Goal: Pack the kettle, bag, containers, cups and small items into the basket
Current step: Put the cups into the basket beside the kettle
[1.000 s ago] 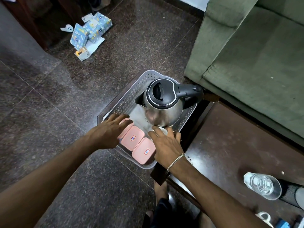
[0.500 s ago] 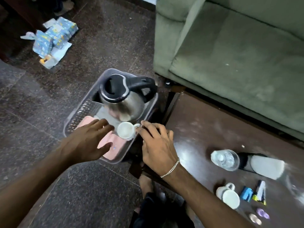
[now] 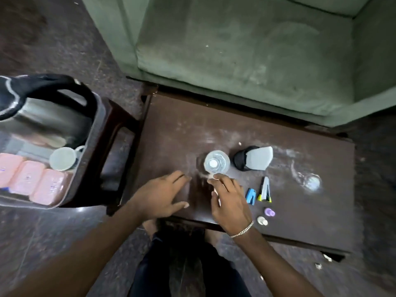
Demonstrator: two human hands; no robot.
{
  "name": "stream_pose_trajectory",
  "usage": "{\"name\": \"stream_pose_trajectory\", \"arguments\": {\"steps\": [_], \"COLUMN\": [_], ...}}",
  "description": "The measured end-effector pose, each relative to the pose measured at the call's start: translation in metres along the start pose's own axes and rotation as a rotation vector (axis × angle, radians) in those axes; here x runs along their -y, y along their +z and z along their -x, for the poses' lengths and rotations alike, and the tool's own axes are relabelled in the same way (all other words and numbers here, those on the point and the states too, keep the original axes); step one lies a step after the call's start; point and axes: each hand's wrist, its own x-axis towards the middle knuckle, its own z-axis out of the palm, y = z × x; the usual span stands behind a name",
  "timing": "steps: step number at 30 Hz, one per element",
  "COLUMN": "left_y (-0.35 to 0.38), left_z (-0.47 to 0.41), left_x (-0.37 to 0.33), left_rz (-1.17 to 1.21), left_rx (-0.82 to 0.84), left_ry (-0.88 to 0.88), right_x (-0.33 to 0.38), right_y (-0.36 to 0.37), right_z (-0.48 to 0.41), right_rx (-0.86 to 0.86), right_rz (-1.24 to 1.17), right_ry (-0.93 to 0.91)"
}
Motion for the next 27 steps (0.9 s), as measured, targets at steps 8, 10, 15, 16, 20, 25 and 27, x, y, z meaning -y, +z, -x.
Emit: {"name": "stream_pose_trajectory", "arguments": {"steps": [8, 10, 15, 16, 20, 25, 27], "left_y": [0.092, 0.107, 0.134, 0.139, 0.148, 0.154, 0.154], "left_z": [-0.055, -0.061, -0.071, -0.073, -0.079, -0.08, -0.079], "left_x": [-0.091, -0.105, -0.126, -0.129, -0.136, -0.134, -0.132], "left_rz": [0.096, 0.098, 0.093, 0.094, 0.118, 0.122, 0.141], "left_rx": [0.046, 0.043, 0.016, 0.003, -0.042, -0.062, -0.067], "left_ry": [-0.071, -0.117, -0.227, -0.242, -0.283, -0.296, -0.296], "right_x": [-0.116, -0.139, -0.18, -0.185, -0.195, -0.2, -0.2], "right_y": [0.004, 0.009, 0.019, 0.022, 0.033, 0.037, 0.036], "right_z": [0.038, 0.039, 0.025, 0.022, 0.013, 0.009, 0.008], "right_rx": [-0.041, -0.044, 0.02, 0.024, 0.062, 0.025, 0.017], "right_rz": [-0.028, 0.005, 0.045, 0.044, 0.037, -0.006, -0.023], "right_ry": [0.284, 0.385, 0.619, 0.648, 0.707, 0.708, 0.706]}}
